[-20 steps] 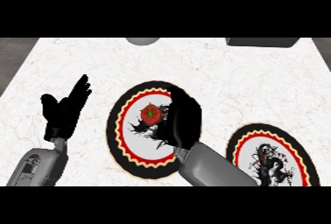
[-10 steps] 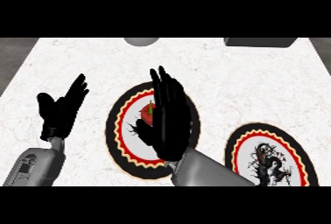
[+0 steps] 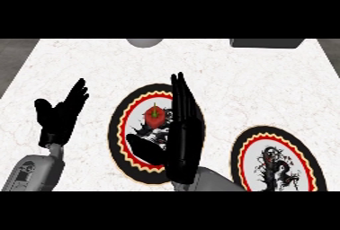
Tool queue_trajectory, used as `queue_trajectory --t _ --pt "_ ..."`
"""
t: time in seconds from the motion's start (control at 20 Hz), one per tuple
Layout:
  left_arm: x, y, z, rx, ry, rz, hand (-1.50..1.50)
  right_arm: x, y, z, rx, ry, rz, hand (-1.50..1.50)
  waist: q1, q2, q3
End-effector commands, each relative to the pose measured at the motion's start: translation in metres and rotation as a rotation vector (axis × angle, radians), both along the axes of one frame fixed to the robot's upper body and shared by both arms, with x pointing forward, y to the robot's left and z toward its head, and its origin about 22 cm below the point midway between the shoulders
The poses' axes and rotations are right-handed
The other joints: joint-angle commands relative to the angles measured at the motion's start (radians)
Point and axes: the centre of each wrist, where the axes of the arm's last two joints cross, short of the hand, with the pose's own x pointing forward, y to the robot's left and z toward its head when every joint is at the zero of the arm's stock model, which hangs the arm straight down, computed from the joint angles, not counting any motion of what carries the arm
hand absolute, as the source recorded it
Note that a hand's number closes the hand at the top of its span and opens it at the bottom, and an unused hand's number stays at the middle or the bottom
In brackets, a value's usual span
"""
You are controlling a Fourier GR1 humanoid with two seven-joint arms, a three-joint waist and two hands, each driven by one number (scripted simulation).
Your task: Pick the bell pepper from the plate and place it in the plate
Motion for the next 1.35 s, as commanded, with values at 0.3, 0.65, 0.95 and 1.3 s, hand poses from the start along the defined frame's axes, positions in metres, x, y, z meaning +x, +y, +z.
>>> queue_trajectory --t 0.3,0.65,0.95,1.3 --pt "-0.005 0.022 -0.013 -0.006 0.001 0.028 0.0 -0.024 -0.008 -0.016 0.204 0.045 -0.024 -1.5 -0.034 0.0 -0.001" --pt "-0.016 0.004 0.01 -0.005 -0.019 0.02 0.0 -0.051 -0.025 -0.021 0.2 0.038 -0.052 -1.5 -0.034 -0.003 -0.001" --pt "-0.003 0.007 0.003 -0.008 0.01 0.03 0.0 -0.069 -0.041 -0.035 0.173 0.06 -0.061 -1.5 -0.037 -0.001 -0.001" --pt "-0.011 0.001 -0.003 0.001 0.008 0.014 0.0 -0.073 -0.072 -0.037 0.135 0.146 -0.089 -1.5 -0.036 -0.001 -0.001"
